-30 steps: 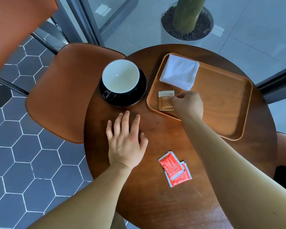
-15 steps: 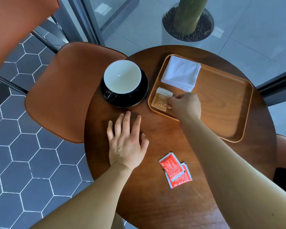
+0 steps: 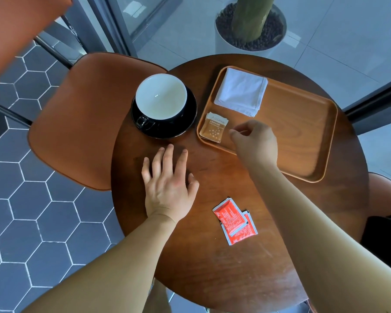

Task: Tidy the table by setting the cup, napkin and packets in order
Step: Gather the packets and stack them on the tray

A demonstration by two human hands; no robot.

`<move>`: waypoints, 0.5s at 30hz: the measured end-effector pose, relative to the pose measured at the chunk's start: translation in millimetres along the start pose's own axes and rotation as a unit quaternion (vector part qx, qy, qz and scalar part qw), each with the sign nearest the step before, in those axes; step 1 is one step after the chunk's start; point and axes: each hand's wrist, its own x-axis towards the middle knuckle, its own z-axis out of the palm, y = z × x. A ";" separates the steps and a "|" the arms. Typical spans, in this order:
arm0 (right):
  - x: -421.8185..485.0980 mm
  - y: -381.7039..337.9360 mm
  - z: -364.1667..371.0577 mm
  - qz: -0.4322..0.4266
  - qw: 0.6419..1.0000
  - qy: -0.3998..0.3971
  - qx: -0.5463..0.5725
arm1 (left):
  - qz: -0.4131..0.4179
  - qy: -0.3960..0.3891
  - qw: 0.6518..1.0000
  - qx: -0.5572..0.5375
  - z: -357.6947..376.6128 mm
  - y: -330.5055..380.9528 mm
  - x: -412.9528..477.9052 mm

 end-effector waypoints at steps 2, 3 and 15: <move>-11.3 6.9 -9.4 -0.021 1.000 0.007 0.011 | -0.001 -0.008 1.000 -0.004 -1.4 0.0 0.3; -18.4 11.8 -14.1 -0.029 0.999 0.008 0.013 | -0.003 -0.014 1.000 -0.007 -2.7 0.6 0.4; -116.9 96.8 -55.6 -0.104 0.977 -0.135 -0.132 | 0.097 -0.109 0.975 -0.168 -46.8 29.6 -15.1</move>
